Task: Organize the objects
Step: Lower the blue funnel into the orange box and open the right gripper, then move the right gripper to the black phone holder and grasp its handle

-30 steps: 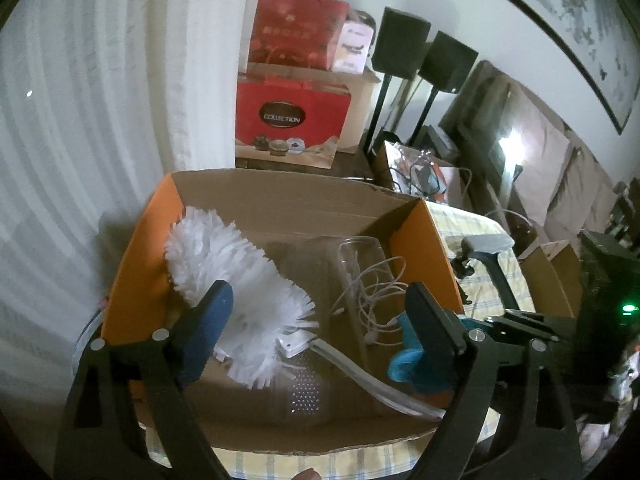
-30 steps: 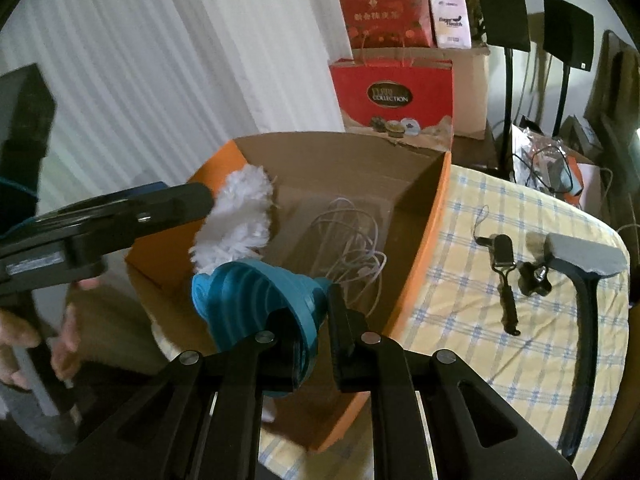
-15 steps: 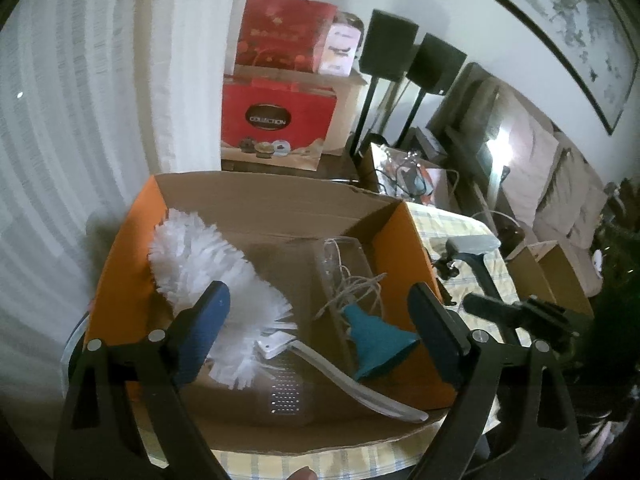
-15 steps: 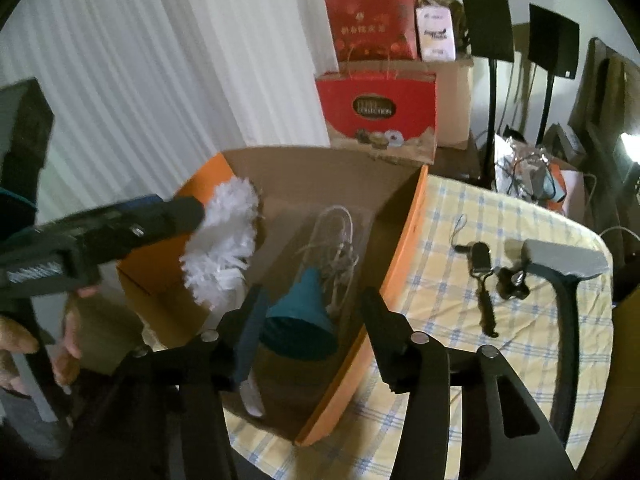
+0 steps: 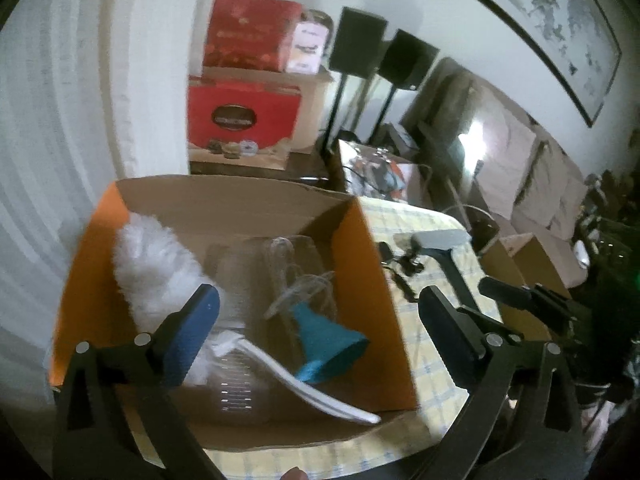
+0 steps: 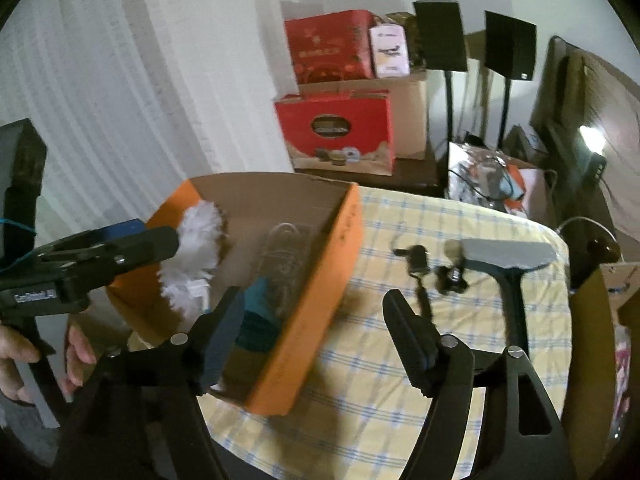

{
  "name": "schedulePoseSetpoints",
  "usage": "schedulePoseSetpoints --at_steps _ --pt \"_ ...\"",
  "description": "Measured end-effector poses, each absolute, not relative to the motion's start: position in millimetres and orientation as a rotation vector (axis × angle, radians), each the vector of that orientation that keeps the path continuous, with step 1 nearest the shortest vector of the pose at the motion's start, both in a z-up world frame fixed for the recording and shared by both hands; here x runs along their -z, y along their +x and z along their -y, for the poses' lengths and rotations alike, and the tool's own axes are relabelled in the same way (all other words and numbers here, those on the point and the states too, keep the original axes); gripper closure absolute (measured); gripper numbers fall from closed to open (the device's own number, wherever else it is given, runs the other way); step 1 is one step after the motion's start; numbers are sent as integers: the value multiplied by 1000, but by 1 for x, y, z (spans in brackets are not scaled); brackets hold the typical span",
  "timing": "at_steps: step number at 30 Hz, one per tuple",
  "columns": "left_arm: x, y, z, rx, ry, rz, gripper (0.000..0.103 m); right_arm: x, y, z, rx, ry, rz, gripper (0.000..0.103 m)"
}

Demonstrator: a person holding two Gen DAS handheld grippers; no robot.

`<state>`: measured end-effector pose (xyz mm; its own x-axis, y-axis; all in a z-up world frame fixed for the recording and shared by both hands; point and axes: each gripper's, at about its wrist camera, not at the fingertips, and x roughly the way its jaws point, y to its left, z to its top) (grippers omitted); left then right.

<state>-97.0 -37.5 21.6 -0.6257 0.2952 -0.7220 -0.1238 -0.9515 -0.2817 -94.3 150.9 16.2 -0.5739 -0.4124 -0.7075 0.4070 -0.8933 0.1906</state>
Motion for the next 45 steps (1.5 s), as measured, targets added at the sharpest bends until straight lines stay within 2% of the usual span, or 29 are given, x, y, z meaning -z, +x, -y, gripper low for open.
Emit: schedulePoseSetpoints --at_steps 17,25,29,36,40,42,45 --pt "-22 -125 -46 -2523 -1216 196 1 -10 -101 -232 2566 1146 77 27" --pt "-12 -147 -62 -2516 -1262 189 1 11 -111 -246 2576 1202 63 28" --pt "-4 -158 -73 -2514 -1291 133 1 27 -122 -245 2566 1226 47 33" --pt "8 -176 -78 -2526 -1338 122 2 58 -143 -224 2506 1242 -3 52" --pt "10 -182 -72 -2537 -1342 133 2 74 -157 -215 2481 1257 -13 57" --pt "9 -184 -70 -2542 -1340 138 2 81 -164 -210 2481 1267 -34 63" --pt "9 -186 -65 -2538 -1335 151 2 90 -172 -204 2478 1277 -66 65"
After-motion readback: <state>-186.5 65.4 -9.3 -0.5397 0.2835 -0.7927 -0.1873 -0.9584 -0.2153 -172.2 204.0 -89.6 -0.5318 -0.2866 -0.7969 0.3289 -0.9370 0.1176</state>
